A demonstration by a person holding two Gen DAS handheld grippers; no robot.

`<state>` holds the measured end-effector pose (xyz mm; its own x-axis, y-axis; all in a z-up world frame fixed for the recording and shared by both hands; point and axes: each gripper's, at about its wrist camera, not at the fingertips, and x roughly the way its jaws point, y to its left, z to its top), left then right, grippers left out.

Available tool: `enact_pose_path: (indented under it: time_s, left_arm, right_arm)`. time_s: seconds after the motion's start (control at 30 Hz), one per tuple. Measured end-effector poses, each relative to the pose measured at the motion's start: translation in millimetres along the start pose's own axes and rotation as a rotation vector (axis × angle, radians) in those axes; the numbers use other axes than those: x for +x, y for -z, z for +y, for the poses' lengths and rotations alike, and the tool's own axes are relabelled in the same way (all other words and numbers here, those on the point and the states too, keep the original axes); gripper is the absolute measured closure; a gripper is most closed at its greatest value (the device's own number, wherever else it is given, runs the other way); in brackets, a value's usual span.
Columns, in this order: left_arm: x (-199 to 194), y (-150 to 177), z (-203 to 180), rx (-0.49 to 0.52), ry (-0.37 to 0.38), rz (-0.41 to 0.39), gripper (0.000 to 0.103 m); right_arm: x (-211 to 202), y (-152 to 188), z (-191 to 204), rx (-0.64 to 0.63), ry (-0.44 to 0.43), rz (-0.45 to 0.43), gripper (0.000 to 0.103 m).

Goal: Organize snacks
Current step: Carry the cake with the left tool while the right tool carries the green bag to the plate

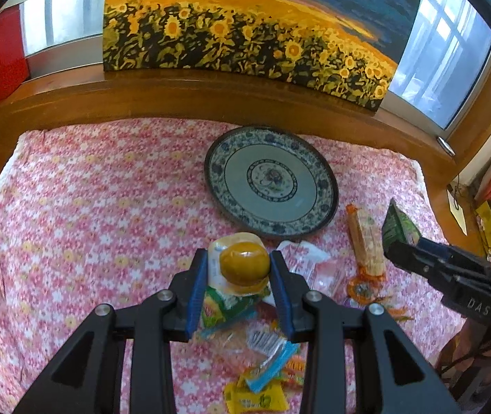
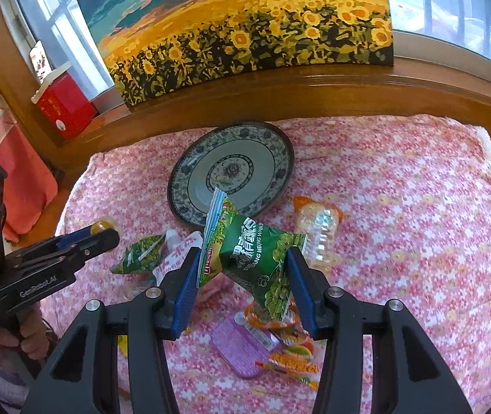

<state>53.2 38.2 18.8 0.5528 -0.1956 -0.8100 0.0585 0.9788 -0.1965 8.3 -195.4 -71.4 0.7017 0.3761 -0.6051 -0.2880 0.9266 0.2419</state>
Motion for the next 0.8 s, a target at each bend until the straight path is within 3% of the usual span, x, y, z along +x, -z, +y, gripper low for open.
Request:
enact_pose_path:
  time_s: [0.8]
  left_arm:
    - [70,-52,-15,0.077,0.001,0.056,0.066]
  right_arm:
    - [59,-53,2,0.002,-0.045,0.041,0.053]
